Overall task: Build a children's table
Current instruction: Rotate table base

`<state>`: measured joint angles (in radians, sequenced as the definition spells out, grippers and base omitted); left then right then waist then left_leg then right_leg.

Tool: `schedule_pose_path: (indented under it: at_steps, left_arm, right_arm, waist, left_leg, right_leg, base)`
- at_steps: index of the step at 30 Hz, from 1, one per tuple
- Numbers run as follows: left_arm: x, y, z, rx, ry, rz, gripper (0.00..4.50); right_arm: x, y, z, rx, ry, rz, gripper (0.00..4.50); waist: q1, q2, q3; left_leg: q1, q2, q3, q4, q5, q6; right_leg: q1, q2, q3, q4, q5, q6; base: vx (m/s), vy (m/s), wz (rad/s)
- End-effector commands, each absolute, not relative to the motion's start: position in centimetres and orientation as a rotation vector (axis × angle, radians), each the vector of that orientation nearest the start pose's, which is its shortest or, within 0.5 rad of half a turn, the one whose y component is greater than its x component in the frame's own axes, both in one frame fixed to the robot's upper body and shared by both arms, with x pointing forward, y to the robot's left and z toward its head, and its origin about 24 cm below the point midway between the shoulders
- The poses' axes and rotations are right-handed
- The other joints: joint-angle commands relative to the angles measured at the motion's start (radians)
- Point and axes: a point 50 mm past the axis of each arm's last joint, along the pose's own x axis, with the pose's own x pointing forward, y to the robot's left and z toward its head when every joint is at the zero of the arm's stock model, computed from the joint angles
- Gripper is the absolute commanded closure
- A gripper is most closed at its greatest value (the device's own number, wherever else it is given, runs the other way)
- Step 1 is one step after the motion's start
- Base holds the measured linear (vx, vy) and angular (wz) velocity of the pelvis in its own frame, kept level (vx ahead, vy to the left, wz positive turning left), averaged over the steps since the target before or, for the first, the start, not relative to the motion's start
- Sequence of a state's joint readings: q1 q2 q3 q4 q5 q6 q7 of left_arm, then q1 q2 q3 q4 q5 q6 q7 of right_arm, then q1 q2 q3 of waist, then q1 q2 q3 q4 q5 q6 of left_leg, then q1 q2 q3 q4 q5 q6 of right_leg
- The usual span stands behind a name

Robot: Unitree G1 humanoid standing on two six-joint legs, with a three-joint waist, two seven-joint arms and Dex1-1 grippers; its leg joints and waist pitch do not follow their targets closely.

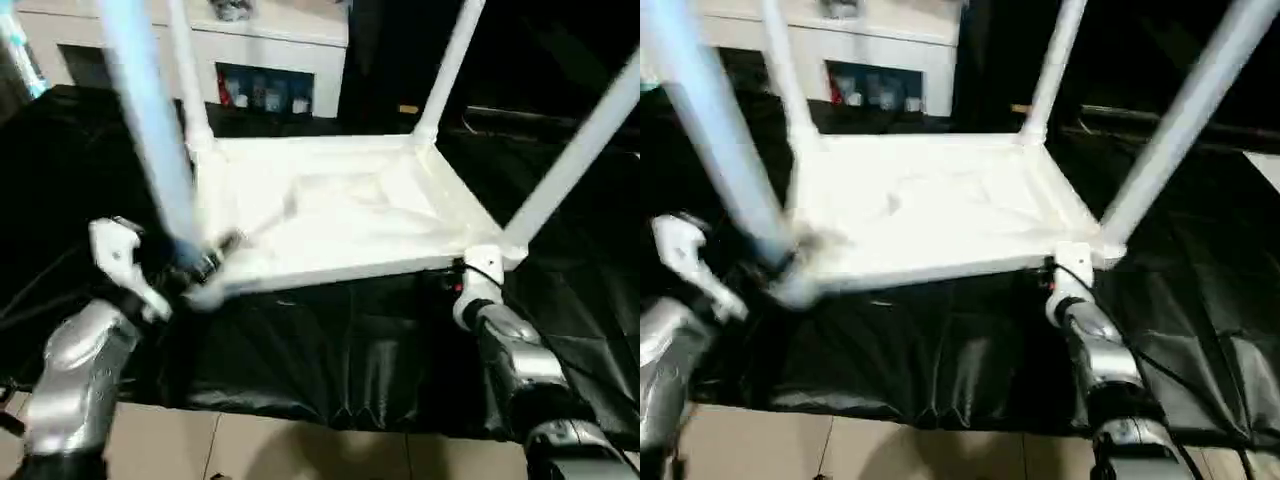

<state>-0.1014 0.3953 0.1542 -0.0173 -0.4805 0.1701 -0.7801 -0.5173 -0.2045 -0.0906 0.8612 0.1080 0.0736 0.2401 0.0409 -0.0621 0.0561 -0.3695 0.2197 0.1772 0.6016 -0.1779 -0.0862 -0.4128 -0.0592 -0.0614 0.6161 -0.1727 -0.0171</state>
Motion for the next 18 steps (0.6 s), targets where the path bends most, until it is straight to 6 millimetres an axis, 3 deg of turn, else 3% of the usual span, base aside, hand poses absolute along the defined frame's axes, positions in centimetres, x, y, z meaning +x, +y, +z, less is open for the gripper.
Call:
schedule_pose_path:
  at_steps: [1, 2, 5, 8, 10, 13, 14, 18]
  left_arm:
    - [25.2, 19.0, 8.8, -0.121, -0.012, -0.863, 0.08]
    - [24.6, 18.5, 8.5, -0.117, 0.023, -0.938, 0.08]
    - [23.7, 17.4, 8.3, -0.113, 0.079, -1.062, 0.08]
    - [23.6, 16.6, 8.6, -0.121, 0.083, -1.116, 0.08]
    - [23.7, 14.6, 9.3, -0.136, 0.063, -1.201, 0.08]
    - [23.7, 12.9, 9.9, -0.157, 0.044, -1.269, 0.08]
    - [23.6, 12.2, 10.0, -0.167, 0.041, -1.297, 0.08]
    - [23.6, 10.2, 10.2, -0.197, 0.028, -1.368, 0.08]
  right_arm:
    - [33.6, -18.7, 0.5, -0.017, 0.384, 0.164, 1.37]
    - [33.9, -18.4, 0.7, -0.024, 0.383, 0.181, 1.37]
    - [34.4, -17.3, 1.0, -0.029, 0.379, 0.229, 1.37]
    - [34.6, -16.4, 1.2, -0.037, 0.378, 0.270, 1.37]
    - [34.9, -14.4, 1.4, -0.055, 0.374, 0.359, 1.37]
    - [35.0, -13.0, 1.4, -0.068, 0.375, 0.422, 1.37]
    - [35.0, -12.5, 1.4, -0.072, 0.375, 0.439, 1.37]
    - [35.1, -11.3, 1.4, -0.077, 0.380, 0.480, 1.37]
  waist:
    - [-0.002, 0.009, -0.056]
    - [-0.004, 0.001, -0.055]
    - [-0.007, 0.001, -0.055]
    - [-0.011, -0.001, -0.058]
    - [-0.014, -0.004, -0.060]
    - [-0.017, -0.007, -0.062]
    - [-0.016, -0.007, -0.063]
    - [-0.025, -0.010, -0.065]
  left_leg:
    - [0.017, 0.012, 0.003, -0.077, -0.305, -0.022]
    - [0.018, 0.012, 0.005, -0.077, -0.313, -0.023]
    - [0.016, 0.010, 0.002, -0.078, -0.313, -0.030]
    - [0.010, 0.010, 0.001, -0.078, -0.290, -0.038]
    - [0.013, 0.009, 0.003, -0.075, -0.284, -0.040]
    - [0.005, 0.009, 0.003, -0.075, -0.257, -0.042]
    - [0.009, 0.009, 0.003, -0.073, -0.256, -0.041]
    - [0.005, 0.009, 0.005, -0.070, -0.229, -0.033]
  right_leg:
    - [0.033, -0.058, 0.042, -0.074, -0.334, -0.152]
    - [0.032, -0.056, 0.042, -0.077, -0.344, -0.145]
    - [0.034, -0.058, 0.045, -0.077, -0.363, -0.127]
    - [0.041, -0.059, 0.047, -0.070, -0.333, -0.131]
    - [0.038, -0.057, 0.048, -0.068, -0.312, -0.140]
    - [0.046, -0.057, 0.048, -0.062, -0.270, -0.148]
    - [0.043, -0.057, 0.048, -0.062, -0.268, -0.150]
    - [0.047, -0.057, 0.049, -0.059, -0.227, -0.168]
  base:
    - [0.000, 0.000, 0.00]
    - [0.000, 0.000, 0.00]
    - [0.000, 0.000, 0.00]
    - [0.000, 0.000, 0.00]
    - [0.000, 0.000, 0.00]
    - [0.000, 0.000, 0.00]
    - [0.000, 0.000, 0.00]
    - [0.000, 0.000, 0.00]
